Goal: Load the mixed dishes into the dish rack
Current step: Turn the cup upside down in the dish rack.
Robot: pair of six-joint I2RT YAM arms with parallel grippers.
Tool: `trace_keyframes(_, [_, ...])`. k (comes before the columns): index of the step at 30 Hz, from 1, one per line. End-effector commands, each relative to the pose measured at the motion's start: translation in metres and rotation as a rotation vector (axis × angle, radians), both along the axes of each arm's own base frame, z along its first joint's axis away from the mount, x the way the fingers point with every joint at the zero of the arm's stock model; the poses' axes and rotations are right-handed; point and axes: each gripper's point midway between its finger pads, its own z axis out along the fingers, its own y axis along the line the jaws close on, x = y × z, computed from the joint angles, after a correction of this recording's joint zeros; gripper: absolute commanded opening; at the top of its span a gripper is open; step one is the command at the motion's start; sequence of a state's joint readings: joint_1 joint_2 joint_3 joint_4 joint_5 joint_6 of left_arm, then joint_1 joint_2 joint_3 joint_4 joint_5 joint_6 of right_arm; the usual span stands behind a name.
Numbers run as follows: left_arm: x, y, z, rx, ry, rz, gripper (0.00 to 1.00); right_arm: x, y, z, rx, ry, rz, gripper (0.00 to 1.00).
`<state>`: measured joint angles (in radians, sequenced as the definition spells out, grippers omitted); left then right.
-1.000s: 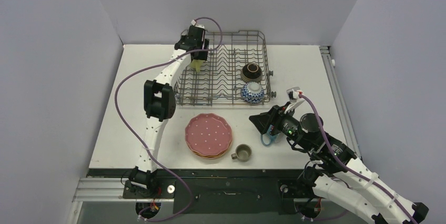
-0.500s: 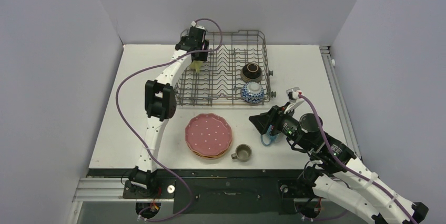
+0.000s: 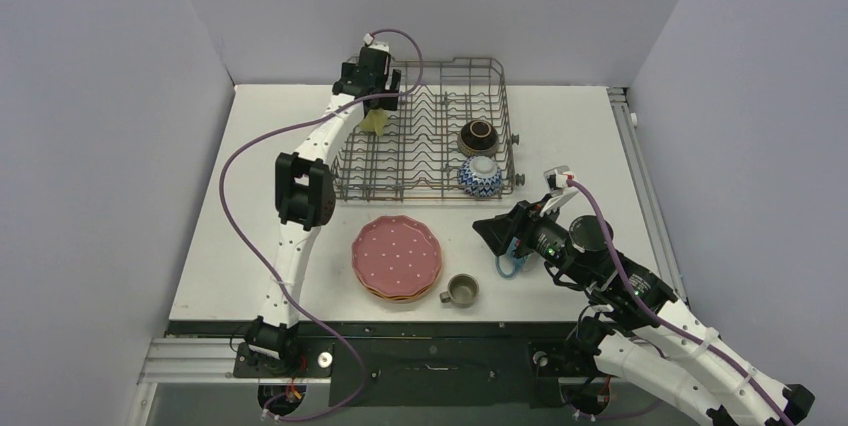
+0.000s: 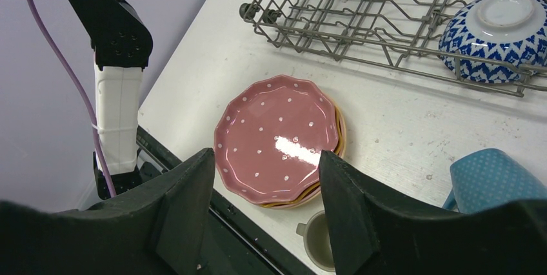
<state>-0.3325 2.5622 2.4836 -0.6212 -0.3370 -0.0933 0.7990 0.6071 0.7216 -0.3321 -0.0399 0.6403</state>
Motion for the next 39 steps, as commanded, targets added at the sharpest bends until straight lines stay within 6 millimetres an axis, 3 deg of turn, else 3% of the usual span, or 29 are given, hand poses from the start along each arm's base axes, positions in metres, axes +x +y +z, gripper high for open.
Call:
trace_keyframes(1, [0.011,-0.004,0.073,-0.039,-0.163,0.0,0.96,0.004,0.0,0.001,0.007,-0.012,-0.016,0.56])
trace_keyframes(16, [-0.006,-0.006,0.104,0.048,-0.201,-0.002,0.96,0.002,-0.007,0.006,-0.014,-0.013,-0.032,0.57])
trace_keyframes(24, [-0.024,-0.005,0.125,0.13,-0.222,-0.003,0.96,0.01,-0.023,0.003,-0.094,0.008,-0.115,0.57])
trace_keyframes(28, [-0.041,-0.018,0.138,0.119,-0.242,-0.024,0.96,0.015,-0.035,-0.001,-0.136,0.027,-0.18,0.57])
trace_keyframes(29, [-0.045,-0.019,0.132,0.119,-0.228,-0.03,0.96,0.017,-0.041,-0.006,-0.163,0.042,-0.214,0.57])
trace_keyframes(30, [-0.05,-0.025,0.145,0.086,-0.253,-0.033,0.96,0.019,-0.044,-0.008,-0.176,0.051,-0.231,0.57])
trace_keyframes(31, [-0.055,-0.028,0.139,0.081,-0.239,-0.044,0.96,0.02,-0.05,-0.013,-0.203,0.067,-0.259,0.57])
trace_keyframes(32, [-0.06,-0.035,0.15,0.021,-0.261,-0.04,0.96,0.021,-0.051,-0.016,-0.219,0.078,-0.269,0.57])
trace_keyframes(33, [-0.064,-0.038,0.146,0.015,-0.25,-0.044,0.96,0.022,-0.054,-0.021,-0.237,0.089,-0.287,0.57])
trace_keyframes(39, [-0.104,-0.065,0.169,-0.095,-0.265,-0.098,0.96,0.027,-0.076,-0.042,-0.306,0.137,-0.405,0.57])
